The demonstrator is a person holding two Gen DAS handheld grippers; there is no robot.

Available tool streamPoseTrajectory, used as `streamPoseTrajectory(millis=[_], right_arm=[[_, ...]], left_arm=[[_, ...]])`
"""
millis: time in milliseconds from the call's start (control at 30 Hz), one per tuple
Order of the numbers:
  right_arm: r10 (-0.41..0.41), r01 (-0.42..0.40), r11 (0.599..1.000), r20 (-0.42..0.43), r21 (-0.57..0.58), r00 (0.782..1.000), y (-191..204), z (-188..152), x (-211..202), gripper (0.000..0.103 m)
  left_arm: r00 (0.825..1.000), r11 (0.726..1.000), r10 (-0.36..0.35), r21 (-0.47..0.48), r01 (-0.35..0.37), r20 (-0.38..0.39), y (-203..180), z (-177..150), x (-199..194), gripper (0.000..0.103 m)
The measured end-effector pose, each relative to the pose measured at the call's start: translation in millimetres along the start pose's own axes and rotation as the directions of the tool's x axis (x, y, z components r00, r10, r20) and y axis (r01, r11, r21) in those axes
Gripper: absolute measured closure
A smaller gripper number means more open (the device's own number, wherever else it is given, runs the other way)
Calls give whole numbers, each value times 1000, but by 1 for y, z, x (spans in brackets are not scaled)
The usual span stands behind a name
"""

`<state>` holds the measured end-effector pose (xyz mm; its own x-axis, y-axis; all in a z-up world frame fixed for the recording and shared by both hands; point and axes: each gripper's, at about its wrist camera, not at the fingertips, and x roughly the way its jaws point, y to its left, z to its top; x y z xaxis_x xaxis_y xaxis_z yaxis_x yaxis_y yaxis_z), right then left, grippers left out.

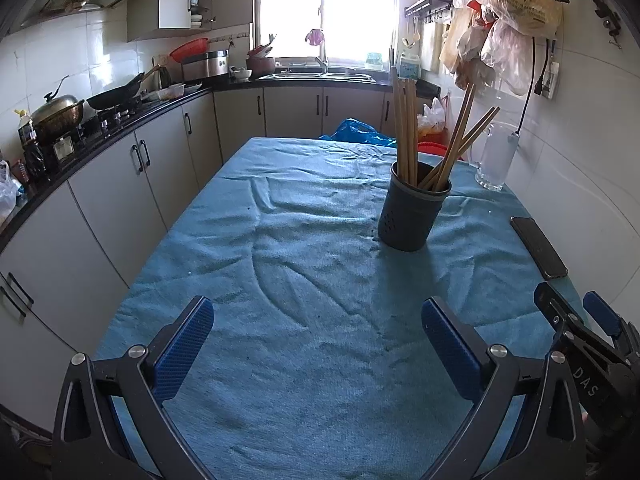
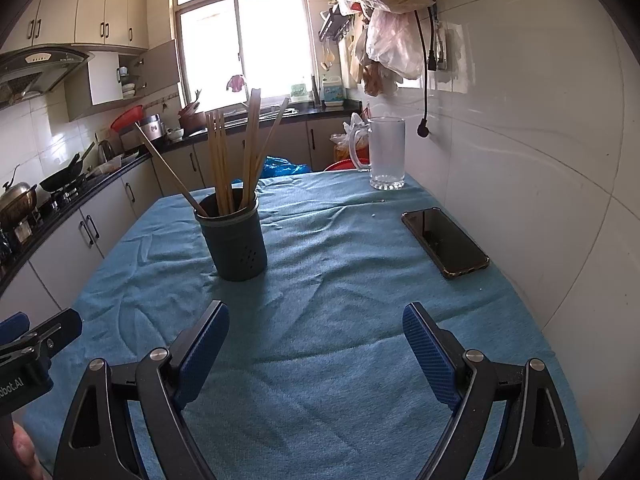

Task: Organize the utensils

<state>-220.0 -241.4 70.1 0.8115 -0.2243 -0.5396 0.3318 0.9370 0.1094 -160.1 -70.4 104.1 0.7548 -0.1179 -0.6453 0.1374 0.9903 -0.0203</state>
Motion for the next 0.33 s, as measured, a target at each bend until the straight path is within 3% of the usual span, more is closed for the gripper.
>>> streamPoseTrajectory(millis=[333], right_arm=[[6, -6, 1000, -30, -10, 1000, 2, -2, 7, 11]], left_arm=[[999, 1000, -21, 3, 21, -30, 0, -1, 9, 0]])
